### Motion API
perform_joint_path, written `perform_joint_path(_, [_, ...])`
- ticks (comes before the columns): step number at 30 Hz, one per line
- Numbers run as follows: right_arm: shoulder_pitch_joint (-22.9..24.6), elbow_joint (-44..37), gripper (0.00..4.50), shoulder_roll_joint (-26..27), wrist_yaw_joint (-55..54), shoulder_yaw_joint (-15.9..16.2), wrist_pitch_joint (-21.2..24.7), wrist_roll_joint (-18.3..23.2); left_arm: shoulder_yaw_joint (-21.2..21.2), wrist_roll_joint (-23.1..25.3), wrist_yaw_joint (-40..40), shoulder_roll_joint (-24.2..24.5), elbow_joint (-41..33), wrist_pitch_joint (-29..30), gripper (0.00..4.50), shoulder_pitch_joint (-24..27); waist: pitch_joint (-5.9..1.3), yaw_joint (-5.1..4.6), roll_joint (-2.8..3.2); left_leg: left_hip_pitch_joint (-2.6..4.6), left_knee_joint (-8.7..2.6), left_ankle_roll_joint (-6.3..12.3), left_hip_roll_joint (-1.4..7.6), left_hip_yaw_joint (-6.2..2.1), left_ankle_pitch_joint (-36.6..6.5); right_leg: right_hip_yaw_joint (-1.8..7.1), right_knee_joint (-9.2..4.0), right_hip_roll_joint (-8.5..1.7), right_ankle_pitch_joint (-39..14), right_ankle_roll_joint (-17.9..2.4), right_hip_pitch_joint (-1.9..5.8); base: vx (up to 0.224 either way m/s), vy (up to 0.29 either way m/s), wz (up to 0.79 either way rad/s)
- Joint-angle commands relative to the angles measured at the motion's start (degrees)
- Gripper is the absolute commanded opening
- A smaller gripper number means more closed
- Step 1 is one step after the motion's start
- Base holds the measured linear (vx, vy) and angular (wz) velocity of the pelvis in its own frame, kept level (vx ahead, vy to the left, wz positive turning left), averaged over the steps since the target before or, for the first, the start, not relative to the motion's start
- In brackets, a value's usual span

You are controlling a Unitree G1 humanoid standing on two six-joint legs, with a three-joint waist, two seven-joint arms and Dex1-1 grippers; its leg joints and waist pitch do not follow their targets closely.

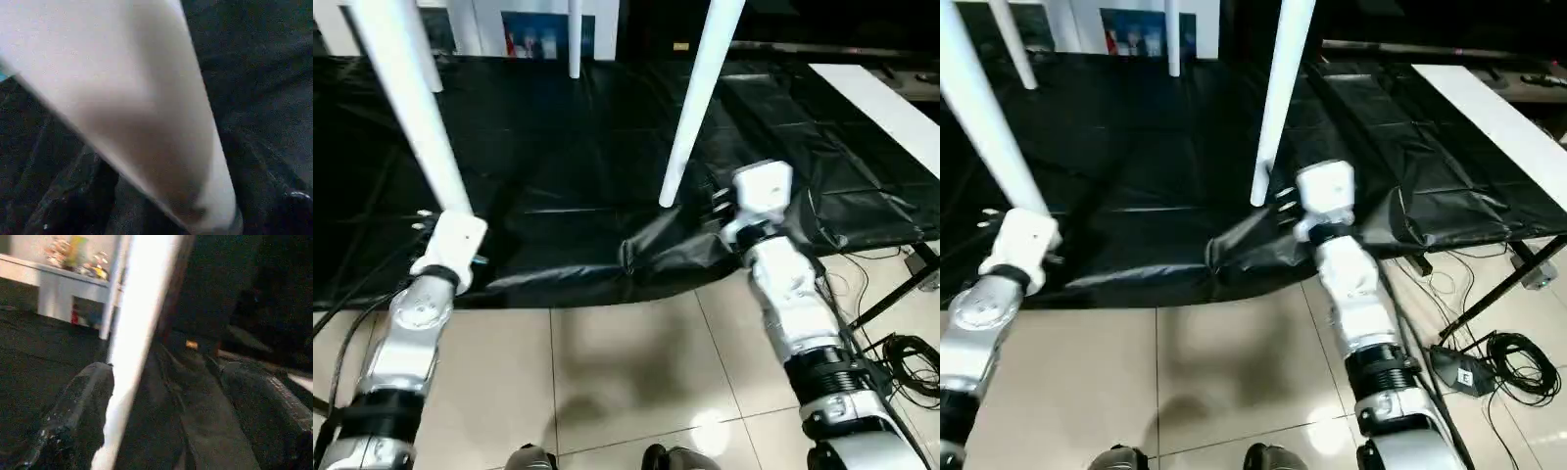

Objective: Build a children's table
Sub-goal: Flip table

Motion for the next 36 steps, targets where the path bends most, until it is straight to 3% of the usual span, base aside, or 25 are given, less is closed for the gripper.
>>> perform_joint_path(1, [-5.1,6.0,3.87,-1.4,4.0,-1.7,-0.1,3.4,0.3,-1.5,-0.6,-0.7,-4.2,1.1,3.48,1.1,-5.10,-0.10,1.94,0.07,-4.34,1.81,1.09,0.32,-11.9,2.31,-2.76,-2.07,-10.8,-9.7,2.96,0.060,-0.001,-0.04])
perform_joint_path(3, [-9.1,12.1,3.87,-2.2,7.5,-0.7,-0.8,2.5,0.2,-2.0,-1.2,-0.8,-4.9,1.3,3.48,1.4,-5.12,-0.33,2.13,-0.33,-3.79,3.22,0.86,0.59,-9.8,2.33,-1.96,-1.72,-5.7,-12.1,2.70,0.058,0.001,-0.03])
perform_joint_path(5, [-12.2,16.5,3.87,-2.2,9.9,-1.3,-1.0,3.1,0.3,-2.1,-1.0,-0.9,-5.1,1.6,3.48,1.5,-5.48,-0.41,2.27,-0.89,-2.99,6.89,0.55,0.76,-0.7,2.26,-0.73,-1.54,6.2,-15.7,3.29,0.056,0.012,-0.04])
perform_joint_path(6, [-13.7,18.7,3.87,-2.2,10.7,-1.7,-1.2,3.2,0.4,-2.1,-0.9,-0.9,-5.3,1.8,3.48,1.5,-5.40,-0.38,2.33,-0.76,-2.84,7.88,0.58,0.99,-0.2,2.30,-0.76,-1.56,7.3,-16.4,3.10,0.054,0.011,-0.04])
perform_joint_path(7, [-17.9,24.0,3.87,-2.8,8.5,-2.2,-1.7,1.4,0.2,-1.9,-1.2,-0.7,-5.7,2.2,3.48,1.5,-4.96,-0.40,1.91,-0.72,-2.84,9.24,0.68,1.08,0.3,2.30,-0.72,-1.53,7.4,-17.5,3.03,0.000,0.000,0.00])
perform_joint_path(8, [-19.8,26.2,3.87,-2.9,7.9,-3.1,-1.1,1.6,0.2,-2.0,-1.4,-0.7,-6.0,2.5,3.48,1.6,-5.02,-0.29,2.21,-0.45,-2.80,9.74,0.78,1.22,0.1,2.27,-0.83,-1.55,5.9,-18.4,3.01,0.000,0.000,0.00])
perform_joint_path(9, [-21.5,28.1,3.87,-3.0,8.0,-3.8,-0.5,1.9,0.2,-2.0,-1.5,-0.5,-6.2,2.7,3.48,1.7,-4.90,-0.34,2.20,-0.45,-2.78,9.77,0.86,1.32,-0.2,2.30,-0.89,-1.50,5.0,-18.5,2.95,0.000,0.000,0.00])
perform_joint_path(10, [-23.0,29.8,3.87,-3.0,8.5,-4.5,-0.1,2.5,0.4,-2.0,-1.7,-0.5,-6.7,3.1,3.48,1.9,-4.26,-0.26,1.99,-0.40,-3.05,9.44,1.15,1.45,-2.4,2.33,-1.23,-1.53,2.0,-18.2,2.72,0.000,0.000,0.00])
perform_joint_path(12, [-25.9,33.6,3.87,-2.8,13.0,-5.8,1.6,4.8,0.4,-2.2,-2.6,0.2,-7.0,3.6,3.48,2.4,-3.73,-0.22,1.89,-0.20,-3.40,7.92,1.42,1.49,-6.7,2.36,-1.71,-1.62,-3.5,-17.1,2.58,0.000,0.000,0.00])
perform_joint_path(13, [-27.0,35.2,3.87,-2.6,15.7,-6.4,2.7,5.9,0.5,-2.2,-3.0,0.6,-7.0,3.8,3.48,2.6,-3.34,-0.28,1.54,-0.20,-3.70,6.99,1.50,1.43,-9.3,2.32,-2.13,-1.65,-6.9,-16.1,2.47,0.000,0.000,0.00])
perform_joint_path(14, [-27.5,36.0,3.87,-2.5,17.1,-6.7,3.3,6.3,0.5,-2.2,-3.1,0.9,-7.0,3.8,3.48,2.8,-3.16,-0.18,1.87,-0.15,-3.89,6.09,1.57,1.28,-10.9,2.38,-2.32,-1.78,-9.4,-15.3,2.42,0.000,0.000,0.00])
perform_joint_path(16, [-29.0,38.5,3.87,-2.2,22.7,-7.2,5.4,7.2,0.6,-2.1,-3.6,2.0,-6.6,3.7,3.48,3.1,-2.87,-0.30,1.81,-0.17,-4.07,5.66,1.72,1.18,-11.9,2.39,-2.49,-1.81,-10.8,-14.8,2.26,0.000,0.000,0.00])
perform_joint_path(18, [-29.4,39.4,3.87,-2.1,24.1,-7.1,5.6,7.0,0.6,-2.1,-3.8,2.3,-6.5,3.6,3.48,3.2,-2.87,-0.24,1.95,-0.15,-4.05,5.20,1.78,1.15,-11.0,2.45,-2.43,-1.92,-10.2,-14.9,2.23,0.000,0.000,0.00])
perform_joint_path(25, [-30.7,43.4,3.87,-2.0,38.0,-3.2,6.1,2.3,1.8,-2.2,-5.0,4.6,-4.9,3.8,3.48,2.2,-2.53,-0.12,1.94,-0.12,-3.73,7.74,1.93,1.30,-5.3,2.46,-1.66,-2.04,-4.2,-18.4,2.34,0.000,0.000,0.00])
perform_joint_path(28, [-30.2,43.4,3.87,-2.2,41.5,-1.6,4.7,0.7,2.9,-2.9,-4.2,4.8,-4.7,3.7,3.48,1.8,-2.44,-0.16,1.89,-0.05,-3.79,7.73,2.02,1.33,-6.5,2.51,-1.83,-2.20,-5.8,-18.5,2.34,0.000,0.000,0.00])
perform_joint_path(32, [-28.7,43.0,3.87,-2.3,42.3,-0.9,2.5,-0.5,5.4,-4.7,-2.8,4.3,-5.4,3.5,3.48,2.2,-2.38,-0.16,1.97,0.10,-3.98,6.33,2.13,1.30,-8.6,2.59,-2.12,-2.39,-8.7,-18.0,2.22,0.000,0.000,0.00])
perform_joint_path(36, [-25.1,41.2,3.87,-2.2,44.8,-1.2,-0.3,0.0,9.1,-7.3,-1.1,3.4,-7.6,4.8,3.48,4.6,-2.74,-0.22,1.69,-0.08,-3.75,6.98,2.17,1.41,-6.3,2.64,-1.80,-2.41,-6.3,-18.2,2.49,0.000,0.000,0.00])
